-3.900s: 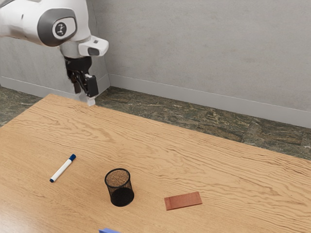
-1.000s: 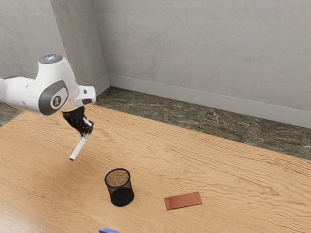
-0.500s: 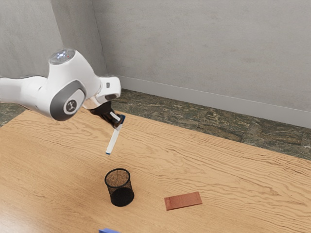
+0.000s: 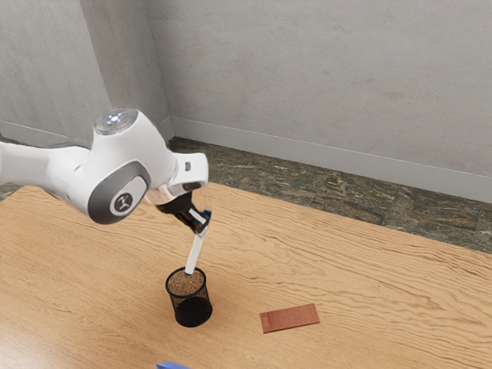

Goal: Put the marker into the pen holder.

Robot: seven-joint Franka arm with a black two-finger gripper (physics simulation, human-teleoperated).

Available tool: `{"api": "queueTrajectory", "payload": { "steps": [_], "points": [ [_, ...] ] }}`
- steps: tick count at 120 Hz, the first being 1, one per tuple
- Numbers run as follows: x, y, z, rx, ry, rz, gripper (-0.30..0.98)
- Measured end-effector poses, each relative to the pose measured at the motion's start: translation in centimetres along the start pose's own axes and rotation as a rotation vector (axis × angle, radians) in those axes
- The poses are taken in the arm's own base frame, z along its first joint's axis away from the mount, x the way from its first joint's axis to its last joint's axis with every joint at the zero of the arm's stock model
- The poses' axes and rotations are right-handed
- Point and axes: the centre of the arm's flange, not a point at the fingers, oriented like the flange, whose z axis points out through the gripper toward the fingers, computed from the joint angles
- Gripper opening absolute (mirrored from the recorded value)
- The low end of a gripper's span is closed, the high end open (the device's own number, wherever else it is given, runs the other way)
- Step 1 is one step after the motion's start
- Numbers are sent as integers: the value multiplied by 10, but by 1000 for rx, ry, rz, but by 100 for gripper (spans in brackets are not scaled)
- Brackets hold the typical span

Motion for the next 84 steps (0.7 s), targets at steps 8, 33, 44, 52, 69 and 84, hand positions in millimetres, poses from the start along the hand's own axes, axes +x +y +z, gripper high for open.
{"api": "queueTrajectory", "payload": {
  "steps": [8,33,44,52,69,84],
  "points": [
    [-8,0,7,-1,-20,-8,-10],
    [-30,8,28,-7,-79,-16,1],
    [-30,8,26,-10,-79,-23,22],
    [-24,0,19,-7,-71,-43,34],
    [89,-56,-82,-9,-39,-98,51],
    [104,-110,-137,-11,-149,-105,59]
  ]
}}
